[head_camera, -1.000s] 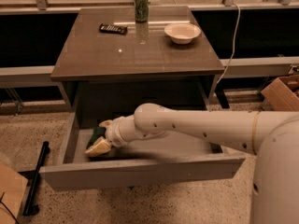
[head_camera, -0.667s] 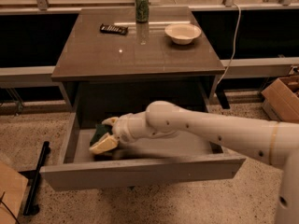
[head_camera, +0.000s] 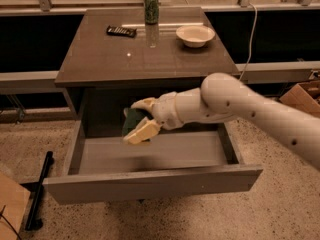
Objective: Pick sponge from top drawer and place on counter
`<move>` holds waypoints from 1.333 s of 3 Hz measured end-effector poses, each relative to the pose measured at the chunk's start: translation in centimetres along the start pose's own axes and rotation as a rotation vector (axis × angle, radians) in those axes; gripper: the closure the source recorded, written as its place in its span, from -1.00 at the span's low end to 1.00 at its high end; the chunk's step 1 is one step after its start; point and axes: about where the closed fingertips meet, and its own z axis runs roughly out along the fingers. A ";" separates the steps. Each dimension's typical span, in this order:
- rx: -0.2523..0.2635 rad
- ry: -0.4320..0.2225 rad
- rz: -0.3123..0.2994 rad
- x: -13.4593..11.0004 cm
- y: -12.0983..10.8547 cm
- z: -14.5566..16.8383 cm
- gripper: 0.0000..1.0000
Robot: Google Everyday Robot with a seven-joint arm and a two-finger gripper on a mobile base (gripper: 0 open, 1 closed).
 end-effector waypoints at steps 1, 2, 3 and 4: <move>0.014 0.073 -0.102 -5.1 -1.4 -6.8 1.00; 0.028 0.159 -0.163 -9.2 -4.0 -11.8 1.00; 0.024 0.227 -0.171 -10.7 -8.0 -13.1 1.00; 0.056 0.205 -0.215 -13.9 -9.5 -14.0 1.00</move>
Offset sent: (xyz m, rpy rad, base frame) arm 0.0490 -0.1110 0.2338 -0.2944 -0.2042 0.0361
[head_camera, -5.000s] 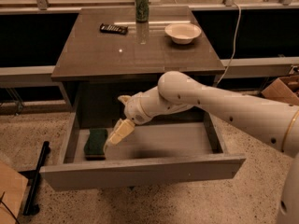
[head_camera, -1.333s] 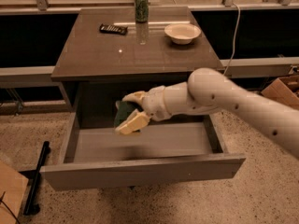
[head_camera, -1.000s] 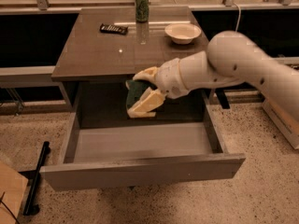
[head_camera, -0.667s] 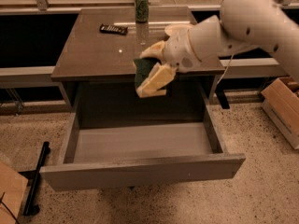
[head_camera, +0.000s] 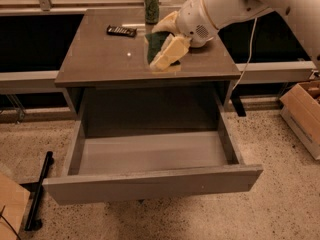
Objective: Pick sponge from top drawer and place on counter
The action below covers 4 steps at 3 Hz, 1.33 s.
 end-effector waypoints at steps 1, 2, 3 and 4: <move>0.009 0.035 0.027 0.8 0.0 0.7 1.00; 0.136 0.099 0.109 3.2 -2.2 0.8 1.00; 0.294 0.073 0.160 4.2 -6.5 0.7 1.00; 0.394 0.022 0.204 4.5 -10.8 1.7 1.00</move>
Offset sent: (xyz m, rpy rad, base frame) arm 0.0664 -0.0426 -0.0211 -0.0365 -0.0622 -0.4189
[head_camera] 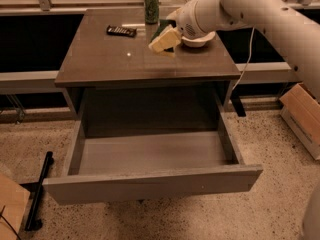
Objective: Pick sponge from top drawer and place on counter
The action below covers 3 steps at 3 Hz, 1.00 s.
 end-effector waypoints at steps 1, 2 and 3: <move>0.039 -0.058 0.065 0.4 -2.4 3.4 0.63; 0.021 -0.099 0.113 1.1 -3.3 6.9 0.17; -0.022 -0.134 0.161 1.8 -3.5 9.4 -0.30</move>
Offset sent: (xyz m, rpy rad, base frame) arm 0.1035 0.0283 -0.0526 0.2232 0.0282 -0.0388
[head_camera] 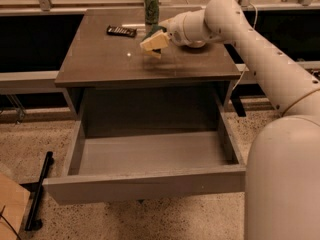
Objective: Pick sponge from top drawer and place on counter
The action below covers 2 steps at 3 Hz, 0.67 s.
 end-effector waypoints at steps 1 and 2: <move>-0.005 -0.004 0.006 0.1 0.0 0.4 -0.77; -0.009 -0.003 0.006 0.2 0.1 0.7 -1.00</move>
Offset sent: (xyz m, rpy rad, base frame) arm 0.0026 0.0015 -0.0023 0.0072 0.0034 0.0022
